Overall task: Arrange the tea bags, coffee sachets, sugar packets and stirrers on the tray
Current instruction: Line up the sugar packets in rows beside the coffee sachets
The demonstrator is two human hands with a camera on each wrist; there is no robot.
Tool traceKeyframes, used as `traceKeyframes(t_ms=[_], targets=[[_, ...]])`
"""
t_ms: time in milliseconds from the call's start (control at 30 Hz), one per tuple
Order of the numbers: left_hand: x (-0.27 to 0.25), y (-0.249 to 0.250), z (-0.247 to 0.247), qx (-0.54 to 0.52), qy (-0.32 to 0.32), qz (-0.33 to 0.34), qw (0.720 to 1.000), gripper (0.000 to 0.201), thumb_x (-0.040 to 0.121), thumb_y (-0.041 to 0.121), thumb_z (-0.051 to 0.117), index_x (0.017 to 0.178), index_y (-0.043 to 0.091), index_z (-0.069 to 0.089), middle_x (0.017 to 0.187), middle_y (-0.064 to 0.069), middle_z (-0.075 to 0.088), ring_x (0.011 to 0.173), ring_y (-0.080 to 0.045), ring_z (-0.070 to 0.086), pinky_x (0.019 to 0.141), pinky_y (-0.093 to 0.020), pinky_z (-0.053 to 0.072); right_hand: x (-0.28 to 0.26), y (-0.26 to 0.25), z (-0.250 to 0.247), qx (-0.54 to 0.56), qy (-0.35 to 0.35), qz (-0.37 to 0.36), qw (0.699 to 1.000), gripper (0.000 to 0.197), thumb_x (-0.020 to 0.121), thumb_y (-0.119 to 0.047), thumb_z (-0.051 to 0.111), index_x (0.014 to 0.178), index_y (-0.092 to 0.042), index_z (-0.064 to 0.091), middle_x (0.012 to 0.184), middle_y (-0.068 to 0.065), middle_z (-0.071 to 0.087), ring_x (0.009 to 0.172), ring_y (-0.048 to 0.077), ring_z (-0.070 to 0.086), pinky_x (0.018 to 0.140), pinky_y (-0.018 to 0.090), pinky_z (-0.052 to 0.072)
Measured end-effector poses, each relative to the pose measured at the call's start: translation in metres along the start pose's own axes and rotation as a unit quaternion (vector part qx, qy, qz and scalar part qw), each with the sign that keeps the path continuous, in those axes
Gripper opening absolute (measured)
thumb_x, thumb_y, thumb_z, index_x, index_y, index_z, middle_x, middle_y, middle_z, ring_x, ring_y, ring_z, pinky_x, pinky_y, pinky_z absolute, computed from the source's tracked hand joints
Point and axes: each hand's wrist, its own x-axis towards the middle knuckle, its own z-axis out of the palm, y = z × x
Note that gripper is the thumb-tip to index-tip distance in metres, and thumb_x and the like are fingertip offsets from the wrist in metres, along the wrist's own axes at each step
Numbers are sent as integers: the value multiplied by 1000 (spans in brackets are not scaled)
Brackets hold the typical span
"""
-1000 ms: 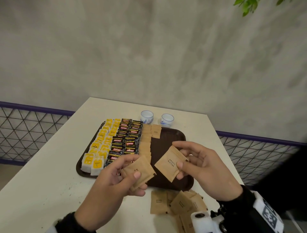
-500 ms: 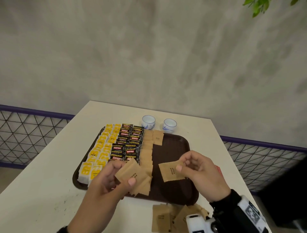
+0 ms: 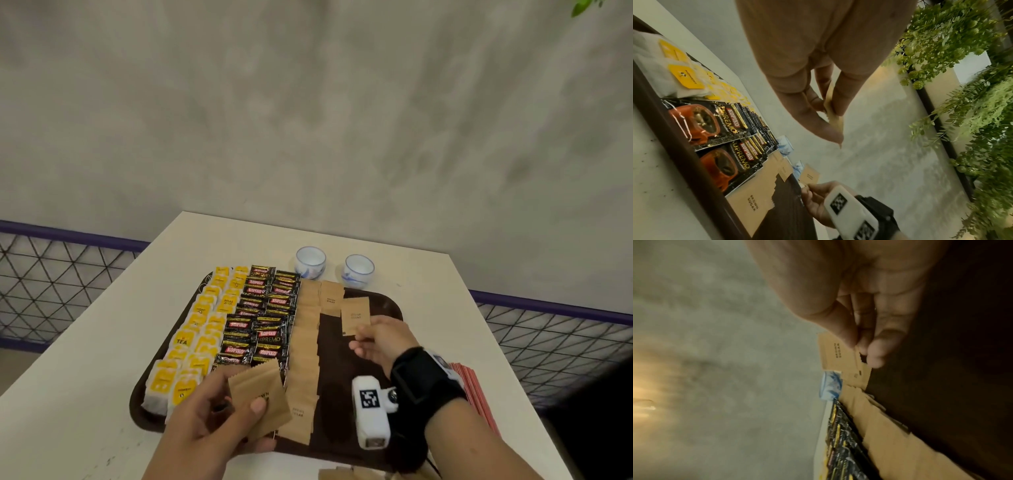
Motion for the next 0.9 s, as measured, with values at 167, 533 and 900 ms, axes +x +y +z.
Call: traceKeyframes(t_ms=[167,533,900], targets=[[4,-6,-9,23,0,-10,1000,84,4,54,88,80,20,71,84,-2,71,79,-24,72,56,-40,59,58,-8,27,-40,38,98,994,10,94,6,50,85,7,55,70,18,57,44,19,57,31,18,43],[9,-12,-21,14,33,-14,999,83,3,57,86,77,21,72,86,-5,71,78,-25,71,53,-37,58,98,6,44,-145,65,68,985,18,85,-4,53,89,7,67,60,16,70,46,21,58,47,25,44],[11,-17,-26,-10,71,4,997,46,37,41,91,76,22,73,88,-11,71,79,-30,71,54,-37,58,83,-7,38,-343,75,-2,936,17,84,-20,65,88,-4,66,71,9,74,65,21,69,62,27,52]])
